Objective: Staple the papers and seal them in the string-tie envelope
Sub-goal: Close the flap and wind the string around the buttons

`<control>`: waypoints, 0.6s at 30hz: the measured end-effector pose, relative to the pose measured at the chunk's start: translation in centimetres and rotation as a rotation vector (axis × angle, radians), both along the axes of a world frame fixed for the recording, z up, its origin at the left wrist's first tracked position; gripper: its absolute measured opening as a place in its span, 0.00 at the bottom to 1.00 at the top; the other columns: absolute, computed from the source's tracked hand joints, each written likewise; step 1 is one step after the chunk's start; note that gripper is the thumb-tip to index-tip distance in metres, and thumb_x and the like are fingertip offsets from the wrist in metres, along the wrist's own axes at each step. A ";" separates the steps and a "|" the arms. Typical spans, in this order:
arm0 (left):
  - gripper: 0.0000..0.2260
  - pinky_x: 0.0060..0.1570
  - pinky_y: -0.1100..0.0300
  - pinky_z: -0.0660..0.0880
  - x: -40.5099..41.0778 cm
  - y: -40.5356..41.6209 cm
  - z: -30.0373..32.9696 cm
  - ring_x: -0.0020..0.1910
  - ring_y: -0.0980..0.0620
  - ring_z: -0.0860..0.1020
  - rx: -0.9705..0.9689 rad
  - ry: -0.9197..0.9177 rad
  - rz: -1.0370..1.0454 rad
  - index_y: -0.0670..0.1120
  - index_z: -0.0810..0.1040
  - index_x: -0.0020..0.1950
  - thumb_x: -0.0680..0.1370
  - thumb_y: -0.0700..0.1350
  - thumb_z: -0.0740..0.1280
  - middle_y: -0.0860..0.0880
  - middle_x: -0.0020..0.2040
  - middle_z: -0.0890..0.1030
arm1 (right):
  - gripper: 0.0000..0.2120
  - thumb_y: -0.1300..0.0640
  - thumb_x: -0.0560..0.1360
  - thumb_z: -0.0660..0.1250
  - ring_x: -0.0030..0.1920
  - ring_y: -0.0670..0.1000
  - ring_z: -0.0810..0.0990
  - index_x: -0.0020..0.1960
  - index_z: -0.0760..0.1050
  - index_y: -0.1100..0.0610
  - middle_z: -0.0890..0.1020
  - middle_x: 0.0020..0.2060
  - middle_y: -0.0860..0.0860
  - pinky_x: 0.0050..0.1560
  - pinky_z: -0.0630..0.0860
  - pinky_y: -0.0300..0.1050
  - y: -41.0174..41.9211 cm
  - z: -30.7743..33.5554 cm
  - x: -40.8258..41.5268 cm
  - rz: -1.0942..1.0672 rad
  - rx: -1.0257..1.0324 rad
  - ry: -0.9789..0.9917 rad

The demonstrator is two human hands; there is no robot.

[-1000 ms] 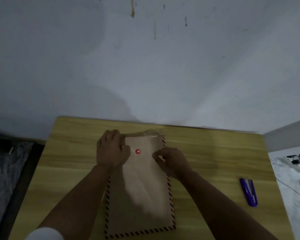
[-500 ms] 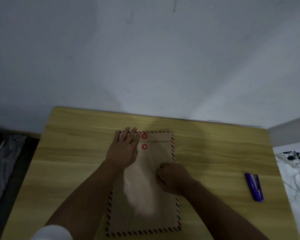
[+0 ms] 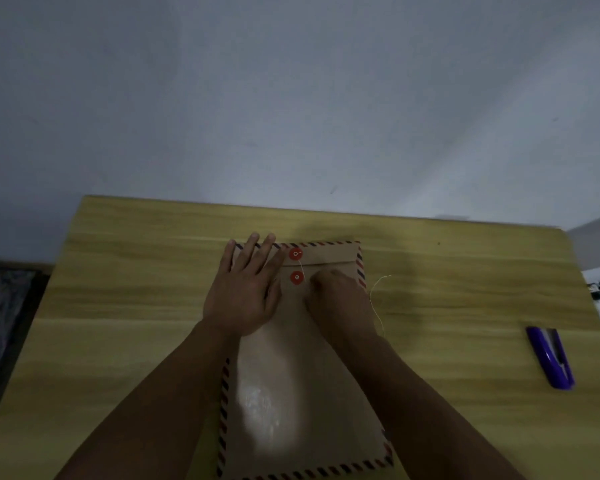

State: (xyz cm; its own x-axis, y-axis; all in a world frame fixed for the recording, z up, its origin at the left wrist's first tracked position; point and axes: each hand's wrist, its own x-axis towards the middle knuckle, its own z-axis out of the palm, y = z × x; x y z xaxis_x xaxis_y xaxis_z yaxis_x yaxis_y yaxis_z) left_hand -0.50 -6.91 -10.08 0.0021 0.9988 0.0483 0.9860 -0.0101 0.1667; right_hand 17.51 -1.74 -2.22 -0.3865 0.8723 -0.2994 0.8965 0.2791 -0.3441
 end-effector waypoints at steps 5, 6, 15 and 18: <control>0.26 0.79 0.38 0.50 -0.1 -0.1 -0.1 0.83 0.45 0.51 0.021 -0.026 -0.019 0.52 0.60 0.82 0.84 0.56 0.53 0.47 0.83 0.57 | 0.07 0.58 0.78 0.65 0.42 0.49 0.79 0.50 0.81 0.55 0.84 0.44 0.51 0.45 0.76 0.45 -0.5 -0.7 -0.2 -0.079 -0.014 0.018; 0.26 0.79 0.38 0.50 -0.2 -0.1 -0.2 0.83 0.45 0.52 0.017 -0.031 -0.018 0.52 0.61 0.82 0.84 0.56 0.53 0.47 0.83 0.57 | 0.06 0.58 0.77 0.66 0.42 0.49 0.79 0.51 0.82 0.54 0.84 0.45 0.50 0.46 0.77 0.44 -0.6 -0.8 -0.4 -0.088 -0.026 0.029; 0.26 0.80 0.40 0.51 -0.3 0.0 -0.3 0.83 0.46 0.55 0.047 -0.067 0.017 0.52 0.62 0.81 0.82 0.54 0.54 0.48 0.82 0.61 | 0.10 0.51 0.78 0.66 0.45 0.49 0.81 0.51 0.83 0.55 0.84 0.46 0.50 0.49 0.80 0.45 -1.4 -1.1 -0.7 -0.114 0.010 0.007; 0.26 0.80 0.41 0.51 -0.4 -0.1 -0.3 0.83 0.47 0.54 0.043 -0.068 0.014 0.51 0.62 0.81 0.83 0.54 0.53 0.49 0.83 0.60 | 0.11 0.50 0.79 0.65 0.43 0.49 0.80 0.49 0.82 0.54 0.83 0.44 0.50 0.48 0.80 0.47 -1.1 -1.1 -1.1 -0.094 0.028 -0.051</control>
State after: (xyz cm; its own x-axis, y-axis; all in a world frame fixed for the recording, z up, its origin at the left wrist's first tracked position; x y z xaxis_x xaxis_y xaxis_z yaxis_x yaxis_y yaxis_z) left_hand -0.88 -7.01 -10.34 -0.0163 0.9957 0.0907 0.9726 -0.0053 0.2325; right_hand 16.46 -2.88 -3.34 -0.2874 0.9124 -0.2914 0.9353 0.2017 -0.2909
